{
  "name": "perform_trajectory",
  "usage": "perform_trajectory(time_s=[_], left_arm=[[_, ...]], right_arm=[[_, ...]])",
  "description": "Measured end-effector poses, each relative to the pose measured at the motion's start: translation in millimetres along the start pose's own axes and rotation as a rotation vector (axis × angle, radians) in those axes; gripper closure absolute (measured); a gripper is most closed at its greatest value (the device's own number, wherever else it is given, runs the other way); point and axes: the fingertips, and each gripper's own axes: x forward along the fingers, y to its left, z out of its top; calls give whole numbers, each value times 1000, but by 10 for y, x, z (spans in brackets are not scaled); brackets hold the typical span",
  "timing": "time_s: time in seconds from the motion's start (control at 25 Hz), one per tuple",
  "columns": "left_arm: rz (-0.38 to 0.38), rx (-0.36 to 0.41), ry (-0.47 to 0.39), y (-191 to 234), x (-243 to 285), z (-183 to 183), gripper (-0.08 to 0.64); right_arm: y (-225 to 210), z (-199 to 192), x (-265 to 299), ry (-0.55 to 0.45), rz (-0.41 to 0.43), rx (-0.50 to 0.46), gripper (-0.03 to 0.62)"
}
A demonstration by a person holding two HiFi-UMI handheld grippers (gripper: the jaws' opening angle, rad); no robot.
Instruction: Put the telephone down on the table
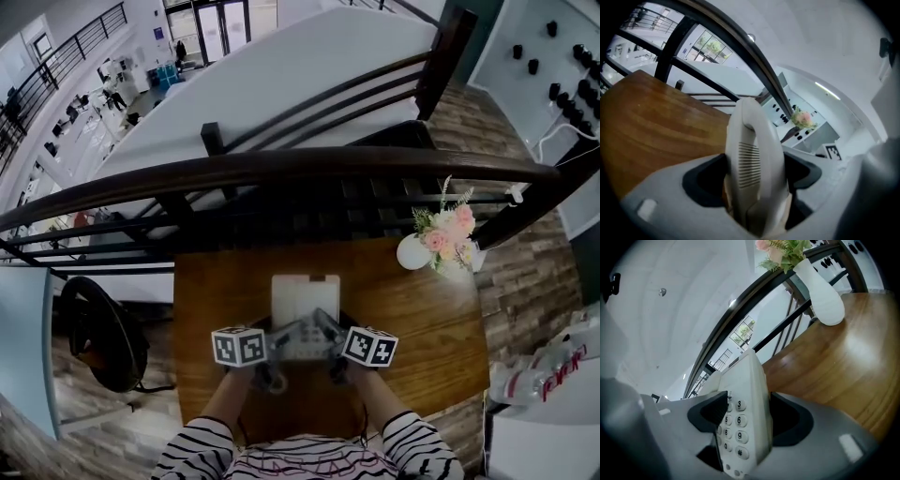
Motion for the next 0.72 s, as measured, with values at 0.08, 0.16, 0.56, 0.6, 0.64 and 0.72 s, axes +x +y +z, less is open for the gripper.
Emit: perform_trajectory(time_s=[0.08,0.16,0.56,0.6,0.64,0.72], left_arm=[[-5,-6,4,72,102,62,176],[-12,-13,6,118,212,125,176],[-23,-41,-15,393,555,486,176],[-24,-44,-18,418,589,518,176],[-25,-48,-20,440,619,544,176],[-22,-58,-22,490,668,580,176]], right_arm=[[-69,82,77,0,-20,-8,310],[-136,169,144,1,-33,-13,310],[-316,491,588,24,-45,-36,310],[-335,522,629,27,-47,-39,310],[-352,549,666,31,-49,-42,310],[-388,577,741,44,-50,-47,310]])
